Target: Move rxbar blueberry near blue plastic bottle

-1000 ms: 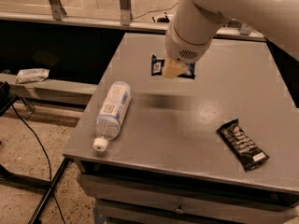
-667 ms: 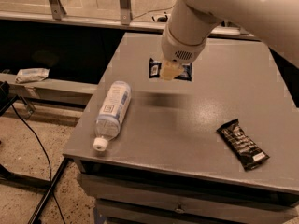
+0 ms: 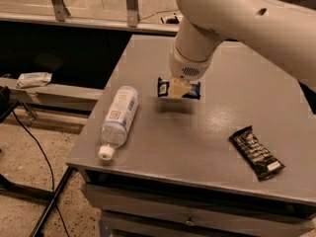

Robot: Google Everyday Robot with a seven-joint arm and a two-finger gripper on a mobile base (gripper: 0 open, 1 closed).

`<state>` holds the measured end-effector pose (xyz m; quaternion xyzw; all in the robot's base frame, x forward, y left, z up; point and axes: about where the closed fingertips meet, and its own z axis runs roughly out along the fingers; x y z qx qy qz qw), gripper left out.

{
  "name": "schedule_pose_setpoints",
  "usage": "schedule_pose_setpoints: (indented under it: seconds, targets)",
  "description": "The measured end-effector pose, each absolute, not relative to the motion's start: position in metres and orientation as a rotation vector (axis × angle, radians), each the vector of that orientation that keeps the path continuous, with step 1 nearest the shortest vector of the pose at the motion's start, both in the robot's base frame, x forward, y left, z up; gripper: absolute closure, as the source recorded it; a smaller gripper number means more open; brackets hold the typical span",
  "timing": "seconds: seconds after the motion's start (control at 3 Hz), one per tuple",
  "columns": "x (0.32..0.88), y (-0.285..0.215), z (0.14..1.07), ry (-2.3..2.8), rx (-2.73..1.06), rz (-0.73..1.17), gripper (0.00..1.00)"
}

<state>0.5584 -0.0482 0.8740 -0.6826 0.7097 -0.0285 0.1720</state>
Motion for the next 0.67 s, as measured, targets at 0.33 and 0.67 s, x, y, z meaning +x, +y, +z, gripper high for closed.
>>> schedule_pose_setpoints:
  seconds: [0.33, 0.67]
  targets:
    - [0.548, -0.043, 0.867, 1.990, -1.960, -0.047, 1.00]
    - [0.534, -0.034, 0.855, 1.969, -2.013, -0.022, 1.00]
